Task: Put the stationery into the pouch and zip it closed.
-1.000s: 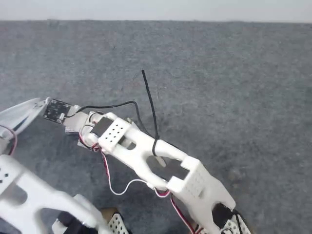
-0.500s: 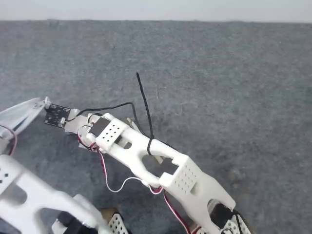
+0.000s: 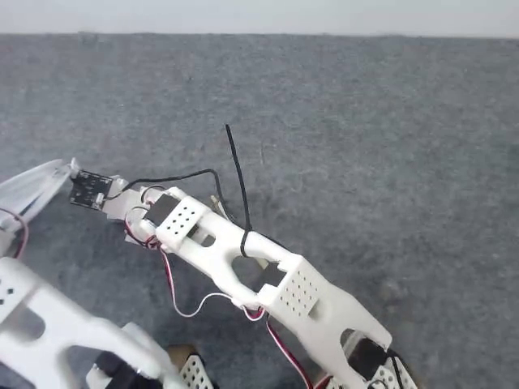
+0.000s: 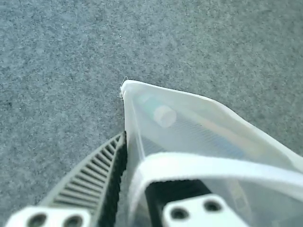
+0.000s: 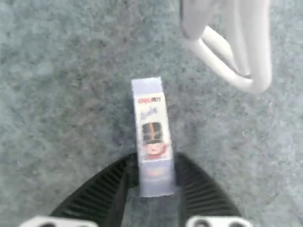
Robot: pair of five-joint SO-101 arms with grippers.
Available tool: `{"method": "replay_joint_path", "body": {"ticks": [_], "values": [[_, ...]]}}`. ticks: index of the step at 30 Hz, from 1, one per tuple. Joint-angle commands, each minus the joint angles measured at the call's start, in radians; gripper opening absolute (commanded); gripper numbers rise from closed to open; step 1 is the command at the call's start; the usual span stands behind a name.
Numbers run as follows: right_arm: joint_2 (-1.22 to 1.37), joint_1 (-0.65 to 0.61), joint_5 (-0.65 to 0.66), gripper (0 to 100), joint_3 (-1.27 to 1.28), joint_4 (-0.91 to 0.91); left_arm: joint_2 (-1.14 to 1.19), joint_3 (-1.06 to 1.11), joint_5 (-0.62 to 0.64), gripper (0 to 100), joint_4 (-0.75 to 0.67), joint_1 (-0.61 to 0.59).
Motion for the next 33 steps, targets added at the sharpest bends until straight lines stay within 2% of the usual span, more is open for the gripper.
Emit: {"method": "replay_joint_path", "body": {"ticks": [1, 7, 17, 20, 25, 33], "values": [[-0.016, 0.013, 0.012, 1.3, -0.058, 0.005, -0.015, -0.07, 0.017, 1, -0.048, 0.002], [-0.09, 0.067, 0.006, 0.7, -0.057, 0.102, -0.02, -0.07, 0.018, 1, -0.043, 0.005], [-0.179, 0.087, 0.006, 0.7, -0.057, 0.318, -0.169, 0.005, 0.02, 1, -0.04, 0.086], [-0.222, 0.105, 0.005, 0.7, -0.057, 0.374, -0.215, 0.03, 0.02, 1, -0.04, 0.143], [-0.292, 0.136, -0.08, 0.7, -0.057, 0.443, -0.232, 0.05, 0.02, 1, -0.038, 0.235], [-0.401, 0.159, -0.181, 0.7, -0.055, 0.648, -0.232, 0.042, 0.02, 1, -0.012, 0.292]]}}
